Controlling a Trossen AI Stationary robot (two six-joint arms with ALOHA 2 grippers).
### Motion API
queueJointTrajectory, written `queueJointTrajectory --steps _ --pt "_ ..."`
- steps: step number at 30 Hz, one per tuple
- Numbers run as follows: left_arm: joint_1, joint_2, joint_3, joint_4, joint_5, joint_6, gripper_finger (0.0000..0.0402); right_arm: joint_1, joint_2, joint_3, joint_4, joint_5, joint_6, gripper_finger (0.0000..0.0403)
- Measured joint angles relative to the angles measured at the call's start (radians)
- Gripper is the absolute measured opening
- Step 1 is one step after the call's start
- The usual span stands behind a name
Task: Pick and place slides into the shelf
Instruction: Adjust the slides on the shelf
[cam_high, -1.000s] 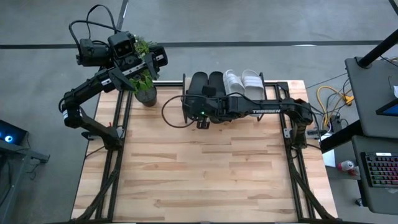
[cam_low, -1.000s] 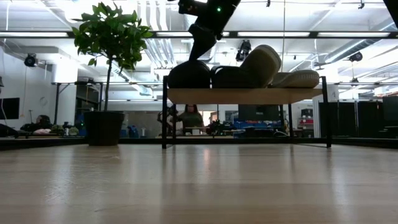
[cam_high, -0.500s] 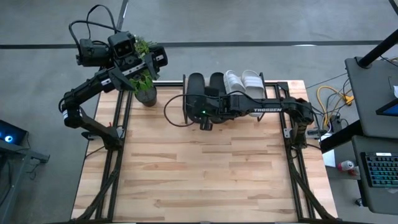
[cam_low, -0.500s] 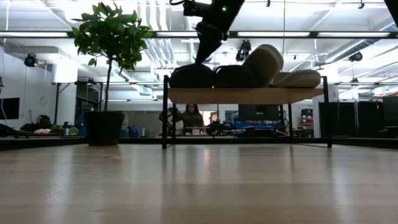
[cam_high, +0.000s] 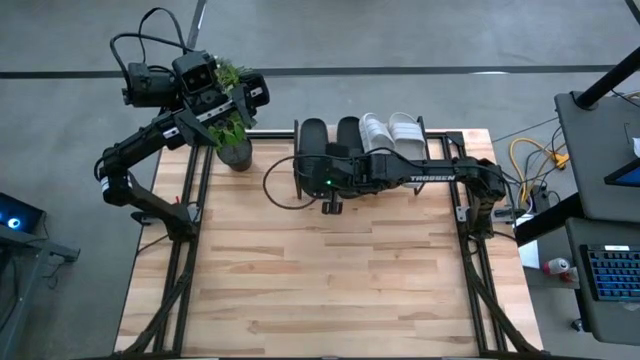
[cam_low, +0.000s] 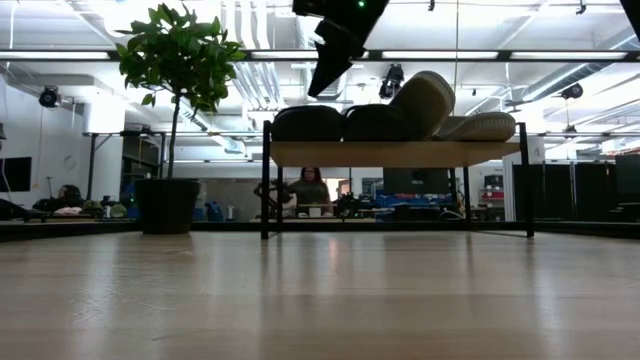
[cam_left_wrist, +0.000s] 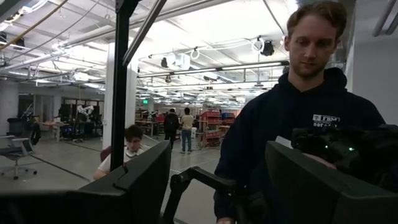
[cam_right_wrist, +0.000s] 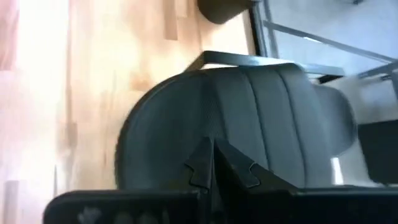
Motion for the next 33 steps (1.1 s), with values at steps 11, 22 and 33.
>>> queueJointTrajectory --steps 11,22,33 --pt "-0.001 0.001 0.0 0.0 -0.003 0.005 0.0247 0.011 -0.011 0.02 0.03 -0.002 0.015 0.0008" --pt "0.0 0.001 0.0 0.0 0.003 0.005 0.0247 0.027 -0.009 0.019 0.036 -0.088 -0.044 0.0093" --pt "0.0 0.001 0.0 0.0 0.006 0.005 0.0247 -0.024 -0.009 -0.004 0.04 -0.051 -0.047 0.023"
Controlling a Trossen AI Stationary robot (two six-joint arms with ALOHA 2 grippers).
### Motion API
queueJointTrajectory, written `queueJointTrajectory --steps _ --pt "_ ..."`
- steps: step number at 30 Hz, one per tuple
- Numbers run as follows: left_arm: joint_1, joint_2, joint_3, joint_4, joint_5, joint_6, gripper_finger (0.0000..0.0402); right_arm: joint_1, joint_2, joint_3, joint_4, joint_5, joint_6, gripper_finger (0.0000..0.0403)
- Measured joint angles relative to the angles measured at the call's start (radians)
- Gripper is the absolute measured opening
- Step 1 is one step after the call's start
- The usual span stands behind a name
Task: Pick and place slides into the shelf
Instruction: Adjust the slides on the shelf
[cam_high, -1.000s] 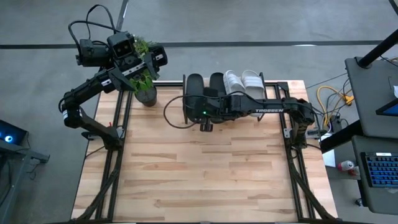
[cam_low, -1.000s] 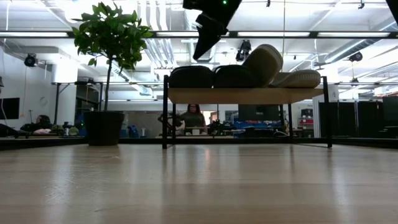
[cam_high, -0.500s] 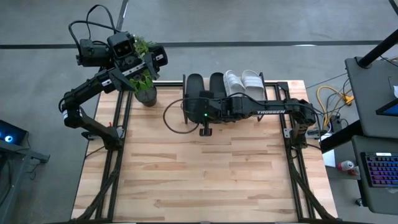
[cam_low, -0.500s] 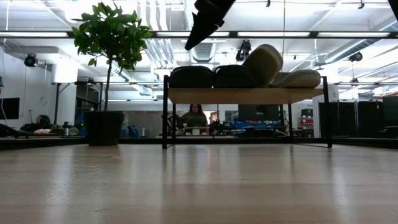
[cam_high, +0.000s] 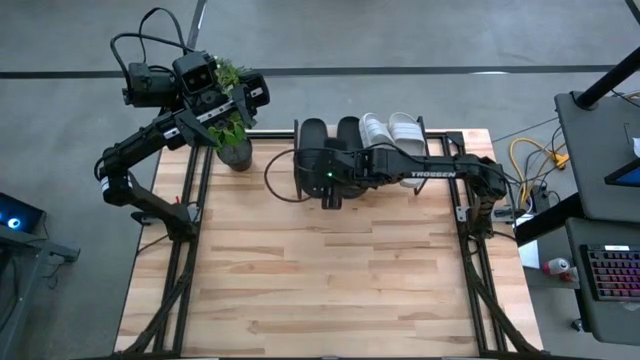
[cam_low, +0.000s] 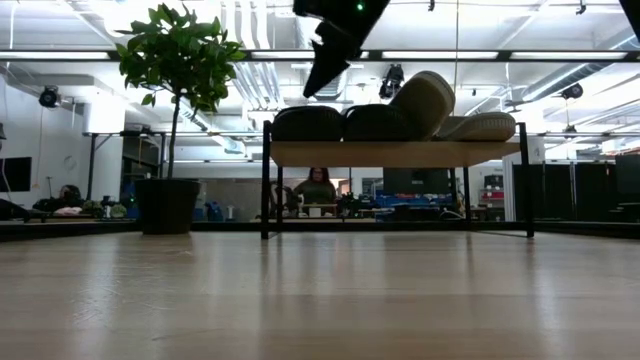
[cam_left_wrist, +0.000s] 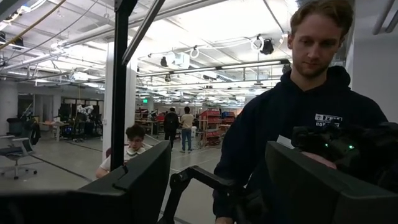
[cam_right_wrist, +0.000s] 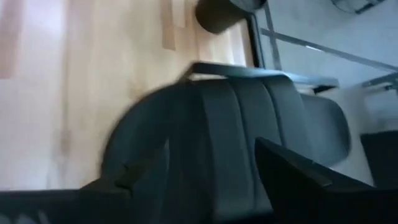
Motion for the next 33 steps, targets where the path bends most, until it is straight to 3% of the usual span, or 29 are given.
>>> queueJointTrajectory --steps 5,11,15,21,26,31,33 --pt "0.001 0.0 0.0 0.0 0.001 -0.004 0.0247 -0.002 0.0 -0.027 0.019 0.127 -0.065 0.0257" --pt "0.0 0.0 0.0 0.0 0.0 -0.007 0.0247 -0.009 0.0 -0.089 0.076 0.155 -0.094 0.027" --pt "0.0 0.0 0.0 0.0 0.0 -0.007 0.0247 -0.011 0.0 -0.134 0.099 0.293 -0.081 0.0263" --pt "0.0 0.001 0.0 0.0 0.0 -0.006 0.0247 -0.016 0.0 -0.15 0.135 0.304 -0.059 0.0239" --pt "0.0 0.007 0.0 -0.002 0.0 -0.006 0.0247 -0.009 0.0 -0.151 0.157 0.308 -0.069 0.0175" --pt "0.0 0.006 0.0 0.0 0.001 -0.006 0.0247 0.01 0.0 -0.151 0.157 0.315 -0.099 0.0051" --pt "0.0 0.006 0.0 -0.001 0.0 -0.001 0.0247 0.021 0.0 -0.151 0.157 0.319 -0.119 0.0023"
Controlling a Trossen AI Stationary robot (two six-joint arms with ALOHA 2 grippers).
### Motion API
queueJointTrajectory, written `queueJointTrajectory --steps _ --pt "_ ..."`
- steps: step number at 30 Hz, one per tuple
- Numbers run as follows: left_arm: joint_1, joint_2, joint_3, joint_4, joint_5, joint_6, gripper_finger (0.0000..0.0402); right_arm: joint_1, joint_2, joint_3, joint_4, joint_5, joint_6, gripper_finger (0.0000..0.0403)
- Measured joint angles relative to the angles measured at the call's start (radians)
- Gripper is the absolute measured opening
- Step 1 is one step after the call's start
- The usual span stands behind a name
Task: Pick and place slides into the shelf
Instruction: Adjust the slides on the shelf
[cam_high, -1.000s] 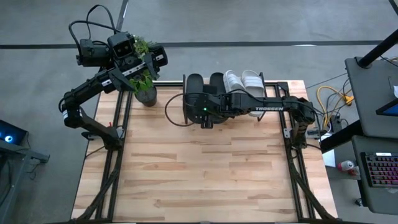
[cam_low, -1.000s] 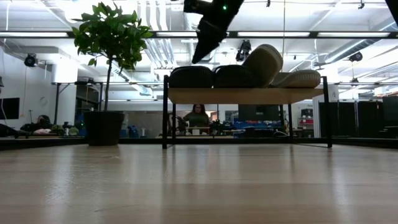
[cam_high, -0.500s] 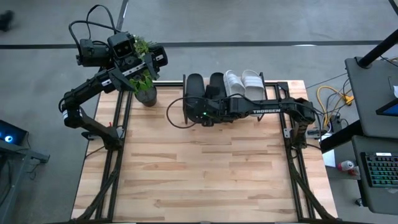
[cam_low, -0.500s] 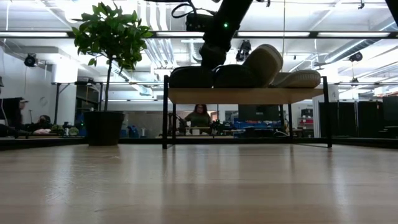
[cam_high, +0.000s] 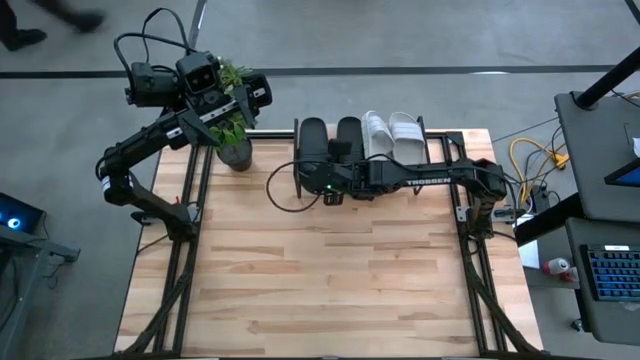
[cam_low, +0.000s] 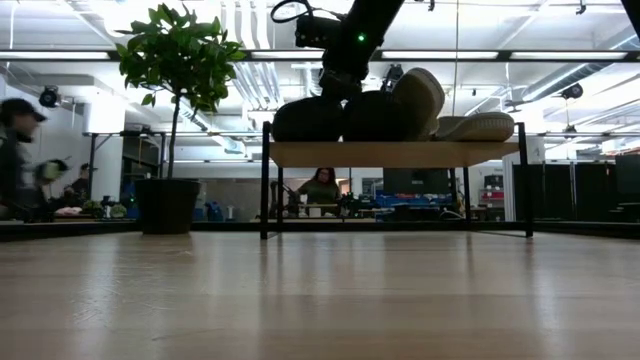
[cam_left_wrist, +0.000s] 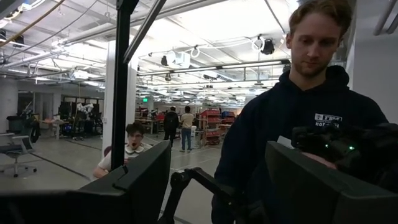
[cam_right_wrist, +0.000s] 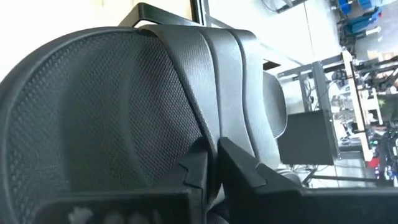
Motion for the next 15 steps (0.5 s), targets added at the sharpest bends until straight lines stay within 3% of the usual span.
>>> queueJointTrajectory --steps 15 --pt "0.001 0.005 0.0 -0.001 -0.003 0.024 0.0247 0.064 0.0 0.003 -0.016 0.003 0.073 0.001"
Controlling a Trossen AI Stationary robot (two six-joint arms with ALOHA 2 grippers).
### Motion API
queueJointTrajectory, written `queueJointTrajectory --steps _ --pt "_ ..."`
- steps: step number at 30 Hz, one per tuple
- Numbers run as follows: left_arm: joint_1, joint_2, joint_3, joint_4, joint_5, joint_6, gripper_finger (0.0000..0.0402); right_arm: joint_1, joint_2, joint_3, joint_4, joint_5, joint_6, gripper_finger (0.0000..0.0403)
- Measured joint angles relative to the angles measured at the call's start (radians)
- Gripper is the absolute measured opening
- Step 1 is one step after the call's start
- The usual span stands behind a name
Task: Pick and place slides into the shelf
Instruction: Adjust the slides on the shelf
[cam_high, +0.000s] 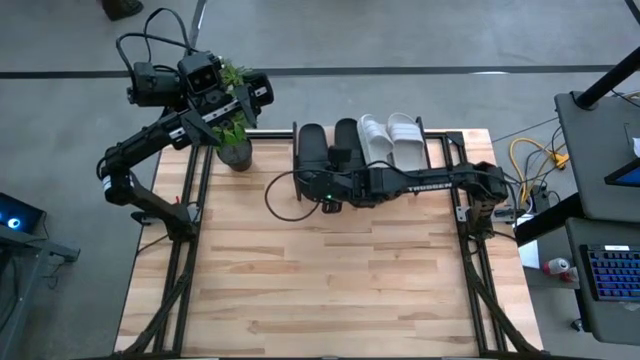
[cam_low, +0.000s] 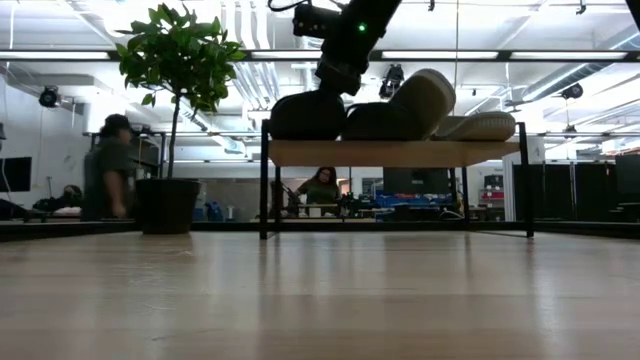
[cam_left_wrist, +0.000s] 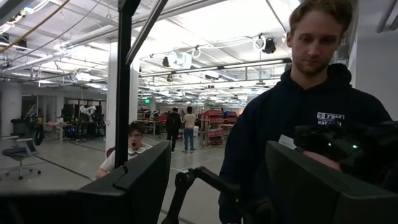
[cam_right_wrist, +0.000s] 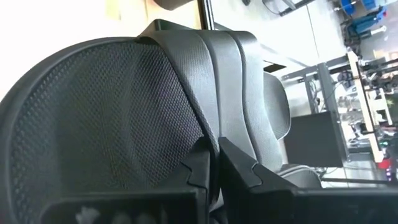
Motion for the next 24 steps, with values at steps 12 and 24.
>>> queueJointTrajectory --steps 12,24 --pt "0.0 0.004 0.0 0.001 -0.001 -0.001 0.0247 0.011 -0.001 0.053 -0.017 -0.001 0.029 0.0009" --pt "0.0 0.004 0.0 0.001 -0.002 -0.002 0.0247 0.025 -0.001 0.055 -0.091 -0.056 0.065 0.0014"
